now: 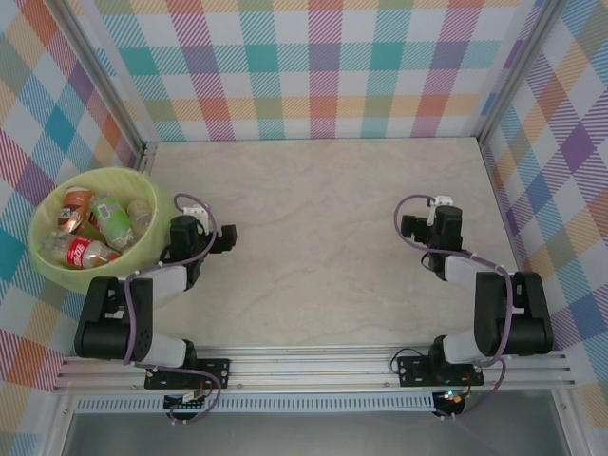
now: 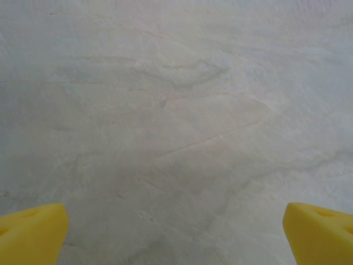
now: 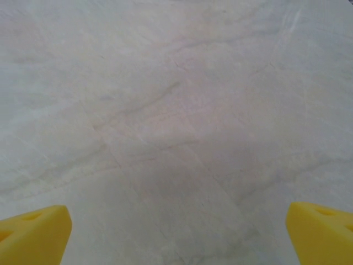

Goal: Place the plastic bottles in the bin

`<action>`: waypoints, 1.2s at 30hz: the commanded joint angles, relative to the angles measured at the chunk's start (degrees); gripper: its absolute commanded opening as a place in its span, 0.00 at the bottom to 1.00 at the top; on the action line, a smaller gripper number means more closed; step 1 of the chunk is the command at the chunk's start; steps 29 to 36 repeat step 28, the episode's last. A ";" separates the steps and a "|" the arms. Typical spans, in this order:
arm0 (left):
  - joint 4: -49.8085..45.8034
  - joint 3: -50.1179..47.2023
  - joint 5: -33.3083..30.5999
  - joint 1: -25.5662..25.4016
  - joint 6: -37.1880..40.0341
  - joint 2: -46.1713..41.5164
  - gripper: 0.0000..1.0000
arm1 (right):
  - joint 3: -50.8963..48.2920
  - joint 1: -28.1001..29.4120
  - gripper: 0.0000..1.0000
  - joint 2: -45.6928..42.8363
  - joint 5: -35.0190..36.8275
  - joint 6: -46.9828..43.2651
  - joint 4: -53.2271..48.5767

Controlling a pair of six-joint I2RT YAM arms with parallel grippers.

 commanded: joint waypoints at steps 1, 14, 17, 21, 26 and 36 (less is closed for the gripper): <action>9.84 -0.06 3.00 1.32 -0.39 3.91 1.00 | -1.29 -1.10 1.00 2.14 -8.84 0.21 9.72; 19.83 -4.47 -19.03 -3.58 -3.29 7.15 1.00 | -7.72 -0.41 1.00 5.83 -5.92 0.33 24.90; 20.29 -4.69 -18.78 -3.52 -3.21 7.06 1.00 | -7.73 -0.40 1.00 5.85 -5.93 0.26 25.15; 19.99 -4.52 -18.72 -3.56 -3.19 7.05 1.00 | -7.67 -0.30 1.00 5.92 -6.15 -0.09 25.03; 20.01 -4.51 -18.71 -3.51 -3.13 7.02 1.00 | -6.49 -0.11 1.00 5.95 -8.53 -1.24 22.97; 19.99 -4.56 -18.69 -3.57 -3.19 7.06 1.00 | -6.58 -0.11 1.00 5.94 -8.53 -1.29 23.06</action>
